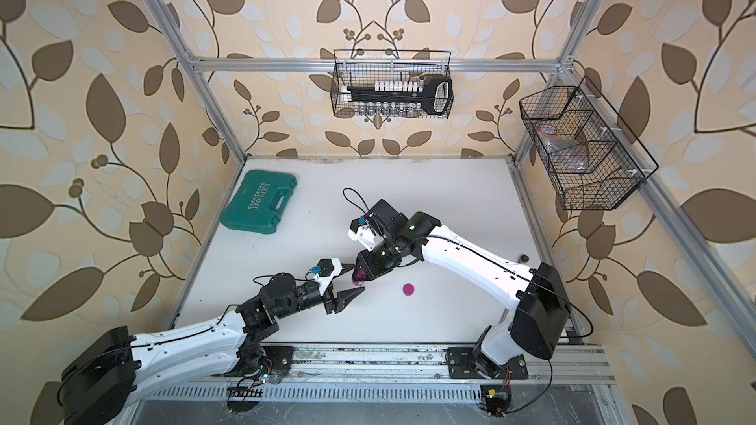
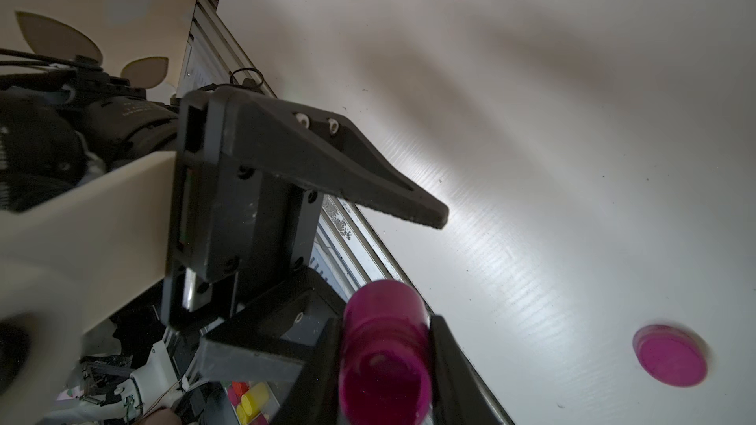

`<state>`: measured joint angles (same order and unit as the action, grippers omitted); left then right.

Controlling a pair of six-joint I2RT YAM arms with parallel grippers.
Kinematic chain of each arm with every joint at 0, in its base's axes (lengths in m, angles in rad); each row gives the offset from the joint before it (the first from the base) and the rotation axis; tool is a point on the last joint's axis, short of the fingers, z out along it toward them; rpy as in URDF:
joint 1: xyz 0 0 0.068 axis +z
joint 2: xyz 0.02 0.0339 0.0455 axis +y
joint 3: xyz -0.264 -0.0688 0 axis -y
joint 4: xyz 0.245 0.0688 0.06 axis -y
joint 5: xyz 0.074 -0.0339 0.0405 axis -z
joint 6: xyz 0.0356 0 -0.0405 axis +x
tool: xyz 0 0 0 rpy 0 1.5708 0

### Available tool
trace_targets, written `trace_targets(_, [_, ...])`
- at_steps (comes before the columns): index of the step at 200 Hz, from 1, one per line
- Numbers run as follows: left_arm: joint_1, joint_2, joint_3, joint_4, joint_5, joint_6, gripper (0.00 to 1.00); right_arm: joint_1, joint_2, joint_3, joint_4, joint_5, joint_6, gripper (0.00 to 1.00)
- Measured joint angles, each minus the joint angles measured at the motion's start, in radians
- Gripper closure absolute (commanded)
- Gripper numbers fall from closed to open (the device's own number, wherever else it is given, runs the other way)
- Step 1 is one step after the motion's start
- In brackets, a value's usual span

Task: Close the paint jar lid
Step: Pick up the paint jar from the center of the board.

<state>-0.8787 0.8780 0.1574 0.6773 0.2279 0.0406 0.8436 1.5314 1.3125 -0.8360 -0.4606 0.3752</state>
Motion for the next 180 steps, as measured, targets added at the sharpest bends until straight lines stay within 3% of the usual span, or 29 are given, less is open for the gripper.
trace_targets(44, [0.0, 0.0, 0.0, -0.001, 0.004, 0.001, 0.41, 0.003, 0.023, 0.0, 0.002, 0.0, 0.003, 0.71])
trace_targets(110, [-0.005, 0.002, 0.0, -0.011, 0.024, 0.001, 0.67, 0.012, 0.045, 0.0, 0.012, 0.001, 0.003, 0.7])
trace_targets(180, [-0.006, 0.009, 0.0, -0.021, 0.028, 0.005, 0.75, 0.013, 0.054, 0.0, 0.008, 0.002, 0.003, 0.7])
